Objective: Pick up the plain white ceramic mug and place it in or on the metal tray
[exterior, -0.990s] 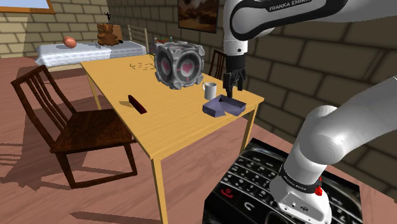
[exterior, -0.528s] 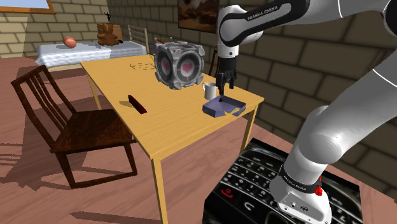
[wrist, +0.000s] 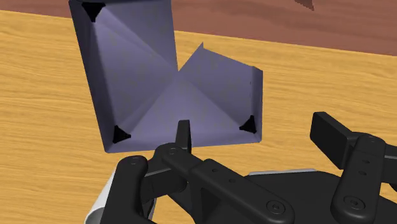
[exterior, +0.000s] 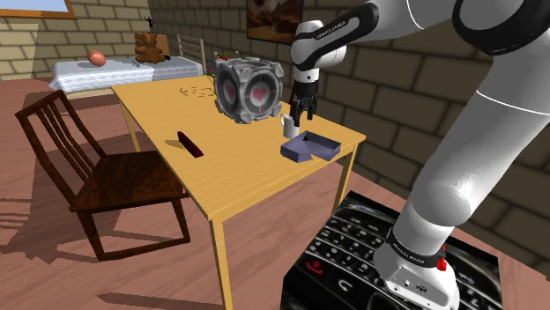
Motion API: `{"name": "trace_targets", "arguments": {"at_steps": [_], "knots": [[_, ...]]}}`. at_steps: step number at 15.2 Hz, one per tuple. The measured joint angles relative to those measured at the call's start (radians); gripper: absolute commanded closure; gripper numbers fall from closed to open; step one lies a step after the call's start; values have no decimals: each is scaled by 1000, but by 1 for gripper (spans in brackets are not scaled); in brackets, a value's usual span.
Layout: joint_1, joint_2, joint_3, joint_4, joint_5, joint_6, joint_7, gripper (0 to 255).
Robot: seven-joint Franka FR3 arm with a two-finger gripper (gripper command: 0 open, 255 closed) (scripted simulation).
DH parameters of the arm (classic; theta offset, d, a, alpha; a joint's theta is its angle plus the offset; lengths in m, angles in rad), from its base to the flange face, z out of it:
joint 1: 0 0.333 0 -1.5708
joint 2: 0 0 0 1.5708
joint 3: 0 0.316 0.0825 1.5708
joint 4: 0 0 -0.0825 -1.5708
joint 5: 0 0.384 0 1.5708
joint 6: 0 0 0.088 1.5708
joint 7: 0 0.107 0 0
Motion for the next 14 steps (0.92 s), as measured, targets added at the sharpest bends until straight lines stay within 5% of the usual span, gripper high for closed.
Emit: {"name": "trace_targets", "arguments": {"at_steps": [14], "knots": [[-105, 498, -39, 503, 178, 65, -193, 0]]}}
